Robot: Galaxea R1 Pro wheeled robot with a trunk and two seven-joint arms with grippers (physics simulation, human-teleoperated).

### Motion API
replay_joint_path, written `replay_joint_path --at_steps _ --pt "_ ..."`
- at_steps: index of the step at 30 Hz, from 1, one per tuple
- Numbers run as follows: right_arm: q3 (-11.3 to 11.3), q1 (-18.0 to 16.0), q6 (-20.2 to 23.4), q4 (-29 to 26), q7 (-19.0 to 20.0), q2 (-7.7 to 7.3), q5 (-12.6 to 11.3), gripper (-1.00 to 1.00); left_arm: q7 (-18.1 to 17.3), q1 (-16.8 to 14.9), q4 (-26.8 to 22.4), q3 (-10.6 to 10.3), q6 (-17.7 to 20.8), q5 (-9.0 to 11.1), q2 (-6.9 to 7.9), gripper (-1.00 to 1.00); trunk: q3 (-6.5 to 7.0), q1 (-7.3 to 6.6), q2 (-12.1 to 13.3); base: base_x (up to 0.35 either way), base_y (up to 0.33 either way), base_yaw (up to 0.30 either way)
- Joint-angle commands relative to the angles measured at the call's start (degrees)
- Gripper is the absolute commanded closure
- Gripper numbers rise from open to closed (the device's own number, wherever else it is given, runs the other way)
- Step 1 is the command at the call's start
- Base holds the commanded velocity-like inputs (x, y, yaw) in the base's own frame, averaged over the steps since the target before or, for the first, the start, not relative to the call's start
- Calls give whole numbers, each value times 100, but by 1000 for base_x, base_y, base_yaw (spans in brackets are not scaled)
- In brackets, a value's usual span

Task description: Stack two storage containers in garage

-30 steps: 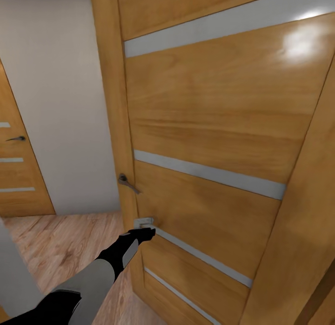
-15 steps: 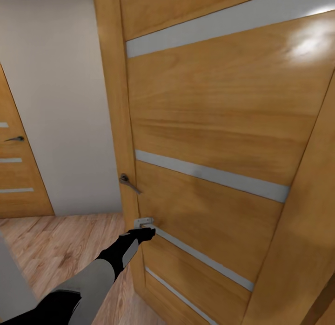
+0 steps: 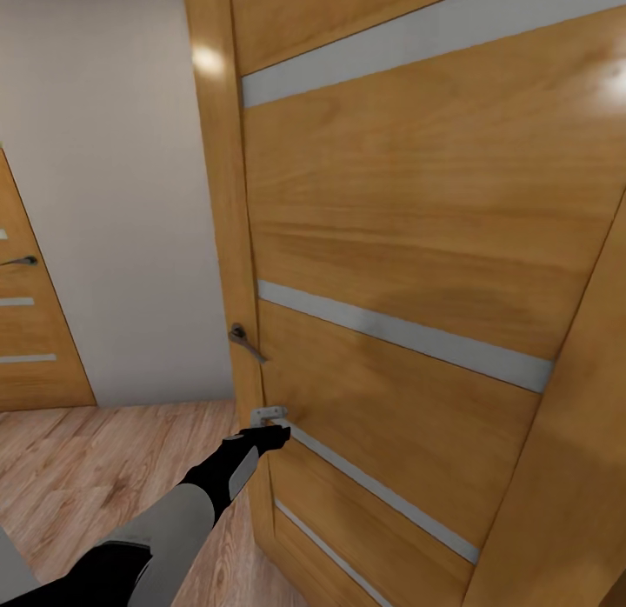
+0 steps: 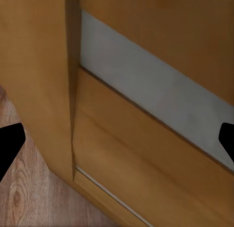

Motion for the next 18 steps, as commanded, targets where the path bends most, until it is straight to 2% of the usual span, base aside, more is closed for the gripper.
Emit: replay_joint_path --at_steps 1,10,18 --pt "39 2 -7 -9 27 -4 -62 -100 24 -4 -20 -10 33 55 0 -100 -5 1 -4 0 0 0" --pt "39 2 -7 -9 27 -4 -62 -100 24 -1 -20 -10 32 55 0 -100 -4 1 -4 0 0 -4" --pt "39 2 -7 -9 27 -4 -62 -100 24 -3 -20 -10 34 55 0 -100 37 1 -4 0 0 -158"
